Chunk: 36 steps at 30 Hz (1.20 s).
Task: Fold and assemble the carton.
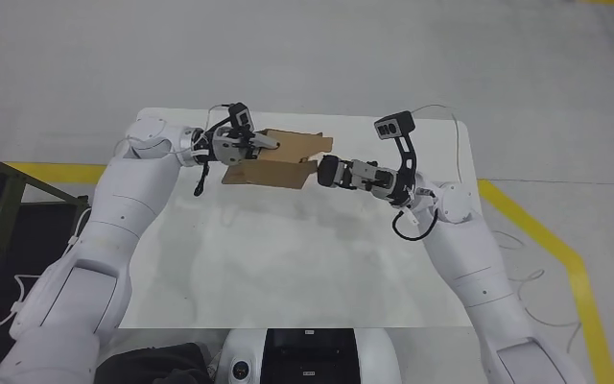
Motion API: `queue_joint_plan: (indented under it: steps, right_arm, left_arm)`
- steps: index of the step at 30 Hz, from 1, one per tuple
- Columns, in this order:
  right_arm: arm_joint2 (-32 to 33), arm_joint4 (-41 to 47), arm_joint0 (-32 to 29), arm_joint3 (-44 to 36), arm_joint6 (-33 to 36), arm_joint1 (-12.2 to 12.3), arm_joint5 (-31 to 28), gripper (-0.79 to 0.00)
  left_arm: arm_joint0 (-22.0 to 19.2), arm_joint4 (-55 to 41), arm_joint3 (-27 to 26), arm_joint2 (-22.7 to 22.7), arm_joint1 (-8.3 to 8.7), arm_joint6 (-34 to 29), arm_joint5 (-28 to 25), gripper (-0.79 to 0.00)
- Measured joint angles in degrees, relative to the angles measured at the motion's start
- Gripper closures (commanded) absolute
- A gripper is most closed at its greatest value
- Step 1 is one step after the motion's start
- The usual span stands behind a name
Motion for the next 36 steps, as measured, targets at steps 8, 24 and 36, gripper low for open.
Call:
queue_joint_plan:
  steps: [8,24,36]
  right_arm:
    - [-1.7,1.0,0.9,0.8,0.6,-0.4,-0.1,-0.785]
    - [-5.2,2.9,2.2,2.4,2.5,-1.3,-0.7,-0.785]
    - [-0.4,3.7,-0.1,0.2,1.9,-0.2,-3.1,-0.785]
  left_arm:
    - [0.2,-1.4,-1.8,1.0,0.46,0.1,1.5,0.0]
    - [-0.2,-5.2,-3.9,4.7,1.8,0.1,3.6,0.0]
    - [-1.0,-9.1,-3.2,7.6,3.13,0.1,4.8,0.0]
